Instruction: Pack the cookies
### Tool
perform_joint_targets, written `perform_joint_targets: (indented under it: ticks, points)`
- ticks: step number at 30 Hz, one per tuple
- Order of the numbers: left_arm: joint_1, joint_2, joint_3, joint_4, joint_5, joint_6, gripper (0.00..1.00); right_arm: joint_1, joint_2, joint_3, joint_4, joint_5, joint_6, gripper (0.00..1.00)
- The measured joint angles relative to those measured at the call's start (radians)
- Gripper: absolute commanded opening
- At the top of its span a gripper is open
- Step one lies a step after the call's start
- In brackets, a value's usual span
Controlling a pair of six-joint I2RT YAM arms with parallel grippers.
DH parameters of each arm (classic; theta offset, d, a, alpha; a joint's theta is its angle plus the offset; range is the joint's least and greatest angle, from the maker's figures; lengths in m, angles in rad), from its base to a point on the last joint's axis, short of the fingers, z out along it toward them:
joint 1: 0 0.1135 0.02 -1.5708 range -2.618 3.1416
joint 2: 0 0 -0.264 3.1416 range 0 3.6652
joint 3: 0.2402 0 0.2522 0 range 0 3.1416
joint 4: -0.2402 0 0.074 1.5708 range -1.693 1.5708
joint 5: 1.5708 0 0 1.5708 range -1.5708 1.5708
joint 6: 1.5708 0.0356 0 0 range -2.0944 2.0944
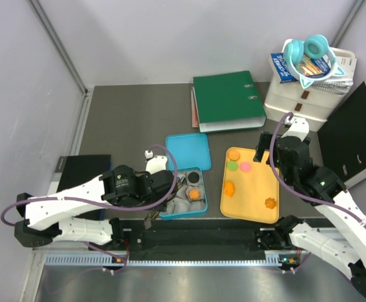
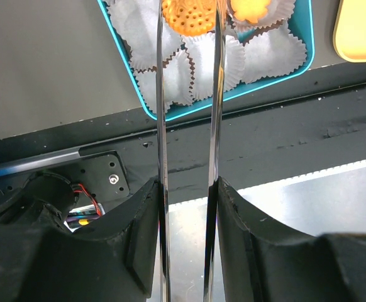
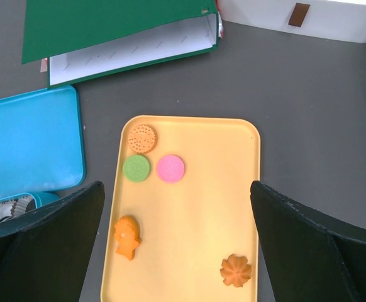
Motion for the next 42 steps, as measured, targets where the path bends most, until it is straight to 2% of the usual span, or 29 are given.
perform_joint_targets:
  ticks: [14, 26, 42]
  points:
    - [-0.003, 0.014, -0.004, 0.000, 0.020, 0.030, 0.00, 0.000, -0.012, -0.013, 0.001, 0.000, 0.001, 0.99]
    - [-0.121, 0.103, -0.003, 0.003, 0.097, 0.107, 0.00, 0.000, -0.014, -0.013, 0.003, 0.001, 0.000, 0.99]
    - [-0.133, 0.098, 0.001, 0.003, 0.045, 0.074, 0.08, 0.000, -0.014, -0.026, 0.019, 0.000, 0.000, 0.99]
